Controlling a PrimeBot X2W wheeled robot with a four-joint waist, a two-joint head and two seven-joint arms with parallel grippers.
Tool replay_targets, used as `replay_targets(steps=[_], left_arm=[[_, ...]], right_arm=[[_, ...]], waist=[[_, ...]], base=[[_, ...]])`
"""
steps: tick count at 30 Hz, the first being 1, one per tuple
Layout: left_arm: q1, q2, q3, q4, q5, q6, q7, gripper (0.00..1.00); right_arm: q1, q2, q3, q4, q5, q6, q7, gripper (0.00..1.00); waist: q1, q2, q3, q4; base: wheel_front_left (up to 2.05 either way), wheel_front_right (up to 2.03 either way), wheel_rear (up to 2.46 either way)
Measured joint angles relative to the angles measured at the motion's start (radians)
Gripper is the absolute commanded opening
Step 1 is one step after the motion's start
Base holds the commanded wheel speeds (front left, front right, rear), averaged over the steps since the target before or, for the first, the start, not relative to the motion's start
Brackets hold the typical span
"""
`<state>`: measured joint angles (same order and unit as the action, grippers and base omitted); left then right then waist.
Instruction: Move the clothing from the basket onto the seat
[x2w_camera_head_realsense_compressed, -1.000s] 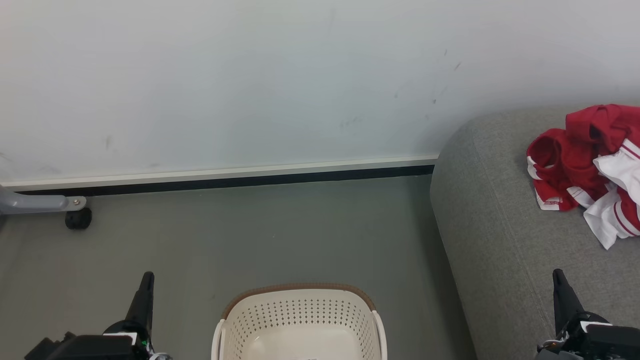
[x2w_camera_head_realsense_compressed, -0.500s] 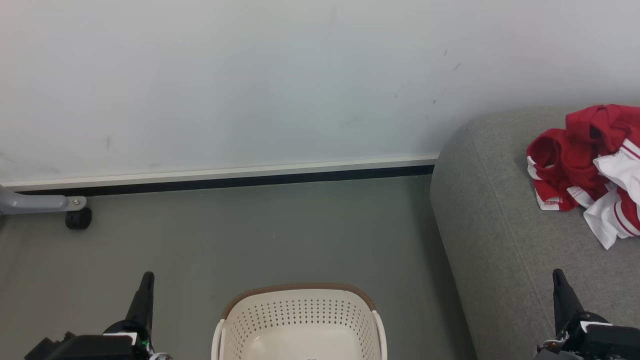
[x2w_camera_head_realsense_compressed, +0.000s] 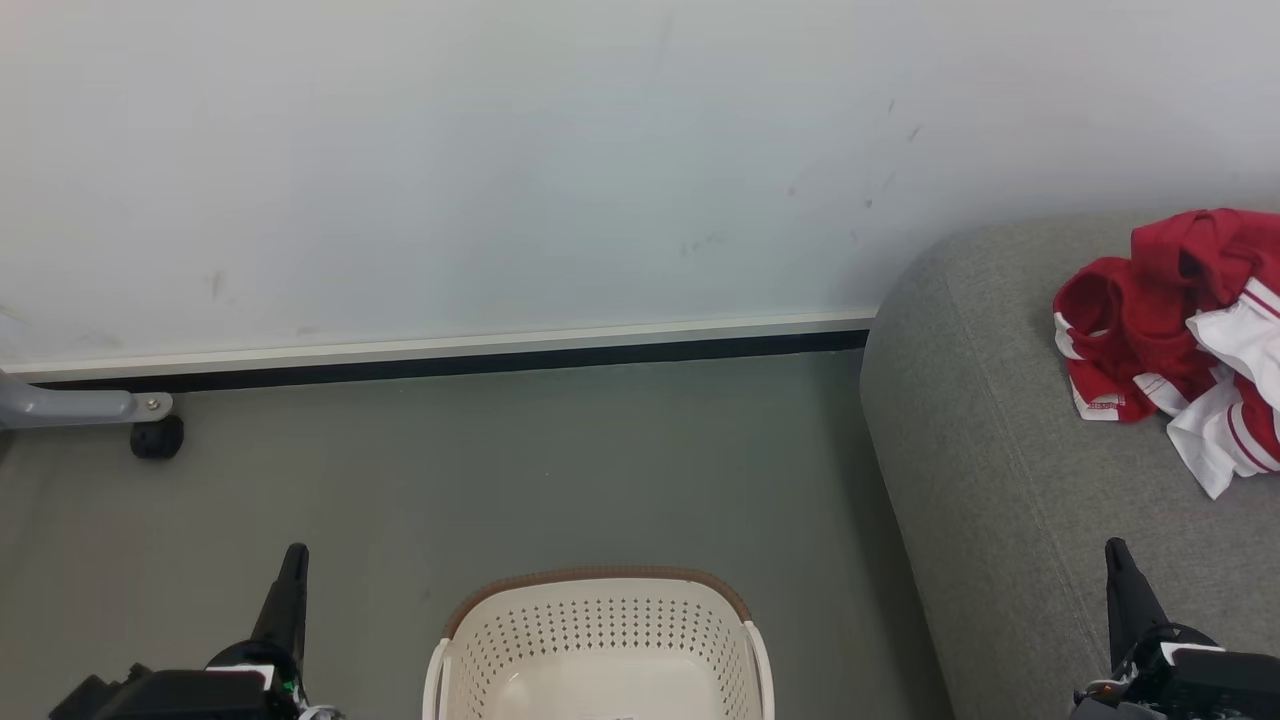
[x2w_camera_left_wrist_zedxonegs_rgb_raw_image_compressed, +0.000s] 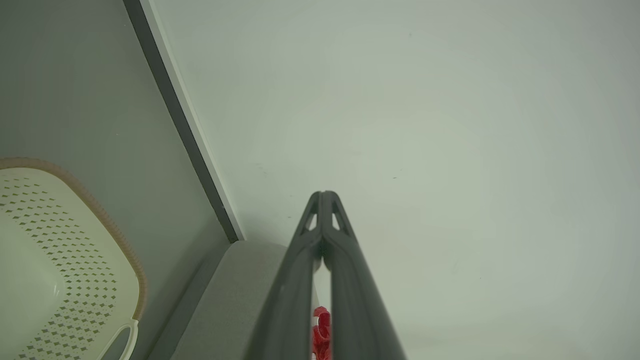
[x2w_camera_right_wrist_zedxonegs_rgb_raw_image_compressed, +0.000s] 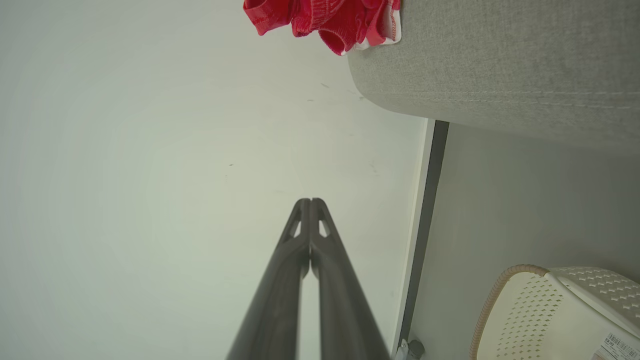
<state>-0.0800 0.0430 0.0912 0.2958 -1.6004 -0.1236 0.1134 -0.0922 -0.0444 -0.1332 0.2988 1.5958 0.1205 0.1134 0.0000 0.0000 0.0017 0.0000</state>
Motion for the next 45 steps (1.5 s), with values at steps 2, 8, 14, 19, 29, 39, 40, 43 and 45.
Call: replay_targets(steps=[2, 8, 14, 19, 29, 39, 40, 43, 45], left_arm=[[0.0, 0.0, 0.0, 0.0, 0.0, 0.0, 0.0, 0.0], [0.0, 0.0, 0.0, 0.0, 0.0, 0.0, 0.0, 0.0], [0.0, 0.0, 0.0, 0.0, 0.0, 0.0, 0.0, 0.0], [0.0, 0.0, 0.0, 0.0, 0.0, 0.0, 0.0, 0.0], [0.0, 0.0, 0.0, 0.0, 0.0, 0.0, 0.0, 0.0], [0.0, 0.0, 0.0, 0.0, 0.0, 0.0, 0.0, 0.0], [0.0, 0.0, 0.0, 0.0, 0.0, 0.0, 0.0, 0.0], [0.0, 0.0, 0.0, 0.0, 0.0, 0.0, 0.0, 0.0], [0.0, 0.0, 0.0, 0.0, 0.0, 0.0, 0.0, 0.0]], right_arm=[[0.0, 0.0, 0.0, 0.0, 0.0, 0.0, 0.0, 0.0], [0.0, 0.0, 0.0, 0.0, 0.0, 0.0, 0.0, 0.0], [0.0, 0.0, 0.0, 0.0, 0.0, 0.0, 0.0, 0.0], [0.0, 0.0, 0.0, 0.0, 0.0, 0.0, 0.0, 0.0], [0.0, 0.0, 0.0, 0.0, 0.0, 0.0, 0.0, 0.0], [0.0, 0.0, 0.0, 0.0, 0.0, 0.0, 0.0, 0.0], [0.0, 0.0, 0.0, 0.0, 0.0, 0.0, 0.0, 0.0], [0.0, 0.0, 0.0, 0.0, 0.0, 0.0, 0.0, 0.0], [0.0, 0.0, 0.0, 0.0, 0.0, 0.0, 0.0, 0.0]], waist=[[0.0, 0.0, 0.0, 0.0], [0.0, 0.0, 0.0, 0.0], [0.0, 0.0, 0.0, 0.0], [0.0, 0.0, 0.0, 0.0], [0.0, 0.0, 0.0, 0.0], [0.0, 0.0, 0.0, 0.0], [0.0, 0.0, 0.0, 0.0], [0.0, 0.0, 0.0, 0.0], [0.0, 0.0, 0.0, 0.0]], base=[[0.0, 0.0, 0.0], [0.0, 0.0, 0.0], [0.0, 0.0, 0.0], [0.0, 0.0, 0.0], [0.0, 0.0, 0.0], [0.0, 0.0, 0.0], [0.0, 0.0, 0.0], [0.0, 0.0, 0.0], [0.0, 0.0, 0.0]])
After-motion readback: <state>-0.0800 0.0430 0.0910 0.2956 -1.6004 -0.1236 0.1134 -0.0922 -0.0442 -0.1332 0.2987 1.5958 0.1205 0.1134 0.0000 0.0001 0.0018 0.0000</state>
